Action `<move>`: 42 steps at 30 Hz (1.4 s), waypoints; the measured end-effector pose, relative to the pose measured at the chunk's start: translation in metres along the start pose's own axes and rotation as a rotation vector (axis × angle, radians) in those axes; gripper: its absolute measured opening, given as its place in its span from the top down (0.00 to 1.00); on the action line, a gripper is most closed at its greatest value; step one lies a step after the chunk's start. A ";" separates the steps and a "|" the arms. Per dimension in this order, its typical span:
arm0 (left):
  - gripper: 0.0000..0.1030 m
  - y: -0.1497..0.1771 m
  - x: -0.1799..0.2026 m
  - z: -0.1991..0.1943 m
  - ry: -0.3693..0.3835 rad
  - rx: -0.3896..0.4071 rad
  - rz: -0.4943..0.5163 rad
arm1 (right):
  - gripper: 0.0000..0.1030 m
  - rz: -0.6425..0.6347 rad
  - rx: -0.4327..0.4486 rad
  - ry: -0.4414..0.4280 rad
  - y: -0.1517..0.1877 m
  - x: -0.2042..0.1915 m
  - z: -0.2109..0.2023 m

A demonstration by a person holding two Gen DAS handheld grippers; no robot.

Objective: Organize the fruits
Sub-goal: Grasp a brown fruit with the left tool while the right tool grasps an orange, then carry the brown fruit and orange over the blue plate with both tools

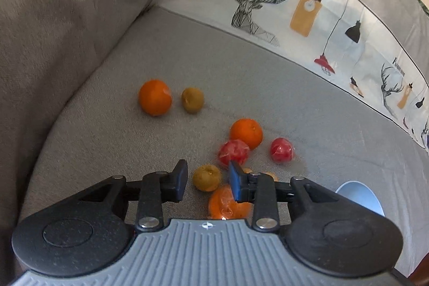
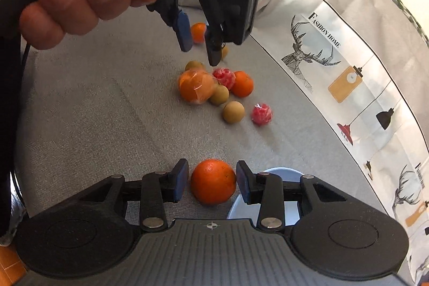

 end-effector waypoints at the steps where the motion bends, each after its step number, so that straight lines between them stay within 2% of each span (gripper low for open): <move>1: 0.64 0.001 0.000 0.003 0.002 -0.009 -0.005 | 0.60 0.003 -0.001 0.001 0.000 0.000 0.000; 5: 0.64 0.003 0.000 0.014 -0.015 -0.039 -0.003 | 0.64 0.005 -0.002 0.001 -0.002 0.001 0.003; 7: 0.71 0.003 -0.001 0.016 -0.027 -0.044 -0.001 | 0.65 0.012 0.010 -0.012 -0.003 0.000 0.002; 14: 0.73 -0.001 -0.012 0.004 -0.052 0.013 -0.042 | 0.65 0.117 0.135 -0.040 -0.021 0.009 -0.013; 18: 0.73 0.002 -0.011 0.013 -0.067 -0.046 -0.033 | 0.65 0.125 0.041 -0.106 -0.015 0.001 0.003; 25: 0.74 0.003 -0.006 0.013 -0.089 -0.039 0.011 | 0.64 0.156 0.015 -0.113 -0.012 0.002 0.005; 28: 0.74 0.000 -0.006 0.001 -0.073 0.010 -0.001 | 0.65 0.171 0.019 -0.111 -0.014 0.006 0.008; 34: 0.74 -0.001 0.008 -0.046 0.008 0.181 0.049 | 0.66 0.270 0.102 -0.056 -0.019 0.028 -0.012; 39: 0.74 0.014 0.027 -0.078 0.089 0.234 0.090 | 0.66 0.413 0.176 -0.023 -0.010 0.062 -0.045; 42: 0.74 0.026 0.042 -0.093 0.114 0.251 0.138 | 0.66 0.484 0.187 0.001 0.000 0.086 -0.065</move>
Point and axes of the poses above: each gripper's, at about its wrist camera, not at the fingertips, and z roughly the way its jaws point, x to its right, y to its underside, the point moved 6 cm from there along z, roughly the way its jaws point, and after that the axes turned 4 degrees about -x, right-handed, at the moved point
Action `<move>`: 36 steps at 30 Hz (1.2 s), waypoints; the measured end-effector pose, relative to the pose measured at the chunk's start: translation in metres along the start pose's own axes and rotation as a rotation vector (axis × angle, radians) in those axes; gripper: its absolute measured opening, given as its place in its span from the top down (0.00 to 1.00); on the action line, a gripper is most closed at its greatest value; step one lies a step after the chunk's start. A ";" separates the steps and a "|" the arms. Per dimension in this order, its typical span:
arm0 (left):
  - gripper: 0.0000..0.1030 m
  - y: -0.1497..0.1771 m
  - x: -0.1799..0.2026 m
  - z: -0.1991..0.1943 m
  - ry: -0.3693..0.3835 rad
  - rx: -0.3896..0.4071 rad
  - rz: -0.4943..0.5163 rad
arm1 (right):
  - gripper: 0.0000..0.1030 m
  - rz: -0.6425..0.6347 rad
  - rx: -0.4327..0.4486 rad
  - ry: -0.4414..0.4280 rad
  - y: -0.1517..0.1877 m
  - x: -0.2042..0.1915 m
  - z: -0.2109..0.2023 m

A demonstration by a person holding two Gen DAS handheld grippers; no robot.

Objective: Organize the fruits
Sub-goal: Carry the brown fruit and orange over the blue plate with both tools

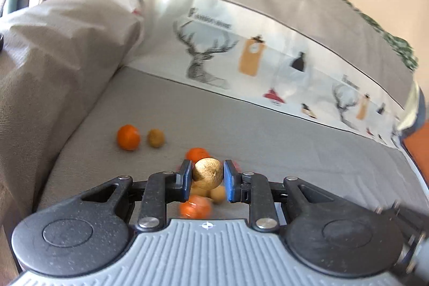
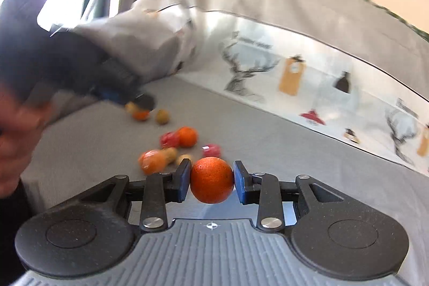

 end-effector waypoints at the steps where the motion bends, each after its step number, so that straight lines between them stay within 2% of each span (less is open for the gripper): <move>1: 0.74 0.002 0.004 -0.003 0.006 0.006 0.012 | 0.66 0.019 0.007 0.012 -0.003 0.010 -0.007; 6: 0.74 0.015 0.028 -0.012 0.040 0.009 0.056 | 0.66 0.071 0.024 0.060 -0.002 0.054 -0.037; 9: 0.74 0.025 0.044 -0.014 0.062 0.001 0.112 | 0.66 0.081 -0.012 0.100 0.011 0.076 -0.037; 11: 0.74 0.033 0.058 -0.014 0.071 -0.010 0.171 | 0.66 0.148 -0.048 0.118 0.022 0.092 -0.031; 15: 0.74 0.059 0.087 -0.010 0.095 -0.041 0.285 | 0.66 0.227 -0.066 0.125 0.035 0.103 -0.021; 20: 0.74 0.086 0.109 0.005 0.119 -0.092 0.387 | 0.66 0.256 -0.077 0.140 0.042 0.107 -0.014; 36: 0.74 0.095 0.115 0.035 0.134 -0.148 0.416 | 0.66 0.282 -0.112 0.149 0.051 0.113 0.001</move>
Point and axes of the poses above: each gripper's, at about its wrist camera, not at the fingertips, and z roughly the way its jaws point, x to its right, y to its underside, the point moved 6 cm from there along z, roughly the way its jaws point, and after that the axes turned 4 degrees about -x, right-handed, at the moved point
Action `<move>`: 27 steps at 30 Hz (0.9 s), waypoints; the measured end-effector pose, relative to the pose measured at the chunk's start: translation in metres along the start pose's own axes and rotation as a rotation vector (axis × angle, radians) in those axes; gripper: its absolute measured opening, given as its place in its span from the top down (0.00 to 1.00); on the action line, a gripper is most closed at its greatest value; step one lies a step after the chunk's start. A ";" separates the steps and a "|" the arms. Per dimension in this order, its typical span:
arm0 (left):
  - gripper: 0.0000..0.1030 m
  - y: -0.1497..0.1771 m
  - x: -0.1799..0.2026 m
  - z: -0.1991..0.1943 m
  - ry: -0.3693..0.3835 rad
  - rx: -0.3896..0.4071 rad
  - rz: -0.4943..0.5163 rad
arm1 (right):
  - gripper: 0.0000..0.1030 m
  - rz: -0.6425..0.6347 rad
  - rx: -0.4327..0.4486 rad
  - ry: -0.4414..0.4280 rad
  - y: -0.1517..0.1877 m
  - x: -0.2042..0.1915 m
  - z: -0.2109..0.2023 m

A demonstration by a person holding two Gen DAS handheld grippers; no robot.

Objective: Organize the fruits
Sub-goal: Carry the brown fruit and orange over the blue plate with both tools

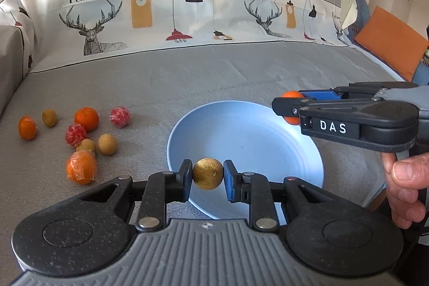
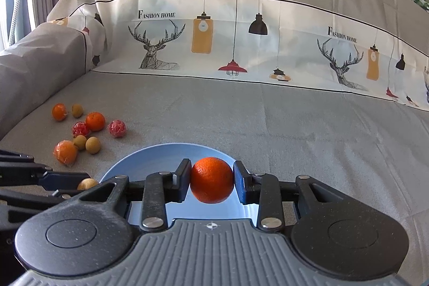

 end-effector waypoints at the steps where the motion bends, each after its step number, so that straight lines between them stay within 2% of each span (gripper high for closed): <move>1: 0.74 0.000 0.002 0.000 0.001 -0.001 0.004 | 0.66 0.003 -0.001 0.002 0.000 0.001 0.001; 27: 0.74 0.004 0.011 0.004 0.015 0.010 0.080 | 0.66 0.005 -0.014 0.011 0.001 0.000 0.004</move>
Point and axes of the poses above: each gripper's, at about its wrist camera, not at the fingertips, and z roughly the way its jaws point, x to its right, y to its underside, the point moved 6 cm from there along z, roughly the way its jaws point, and after that the axes turned 4 degrees about -x, right-handed, at the moved point
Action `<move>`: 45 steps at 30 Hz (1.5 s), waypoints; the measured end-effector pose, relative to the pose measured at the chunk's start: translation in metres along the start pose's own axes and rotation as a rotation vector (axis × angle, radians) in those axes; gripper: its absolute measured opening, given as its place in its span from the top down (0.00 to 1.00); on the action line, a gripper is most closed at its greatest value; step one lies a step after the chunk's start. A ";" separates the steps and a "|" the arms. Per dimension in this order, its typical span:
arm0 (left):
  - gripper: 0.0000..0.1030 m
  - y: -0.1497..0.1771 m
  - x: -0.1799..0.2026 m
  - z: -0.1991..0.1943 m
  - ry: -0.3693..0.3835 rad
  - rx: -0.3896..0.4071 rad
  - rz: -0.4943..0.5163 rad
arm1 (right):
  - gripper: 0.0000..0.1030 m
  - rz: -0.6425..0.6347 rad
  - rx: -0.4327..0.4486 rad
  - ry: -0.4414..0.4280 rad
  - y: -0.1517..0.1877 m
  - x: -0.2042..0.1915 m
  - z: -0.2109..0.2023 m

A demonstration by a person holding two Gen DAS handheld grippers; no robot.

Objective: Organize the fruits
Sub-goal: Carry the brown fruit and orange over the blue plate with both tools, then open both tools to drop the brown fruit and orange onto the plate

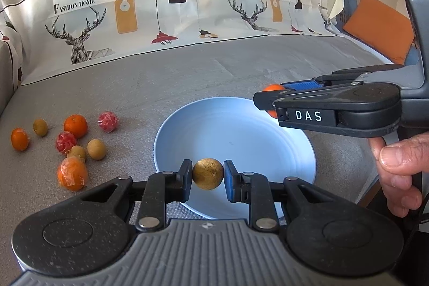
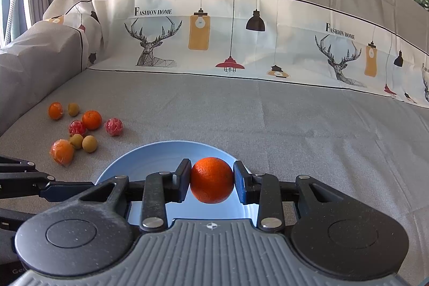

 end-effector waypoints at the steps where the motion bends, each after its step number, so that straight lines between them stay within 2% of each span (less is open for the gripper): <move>1: 0.74 0.000 0.000 0.000 0.000 0.000 0.000 | 0.66 -0.001 0.000 0.000 0.000 0.000 0.000; 40: 0.74 -0.001 0.001 -0.002 0.008 0.002 -0.006 | 0.65 -0.016 -0.004 -0.003 0.002 -0.006 0.001; 45: 0.64 -0.004 -0.002 -0.003 0.003 0.006 -0.023 | 0.61 -0.011 -0.013 0.011 0.002 -0.002 0.002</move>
Point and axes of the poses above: each gripper's, at about its wrist camera, not at the fingertips, and z roughly the way its jaws point, x to its right, y to its underside, the point moved 6 cm from there along z, roughly the way its jaws point, and after that the axes turned 4 degrees about -x, right-handed, at the moved point
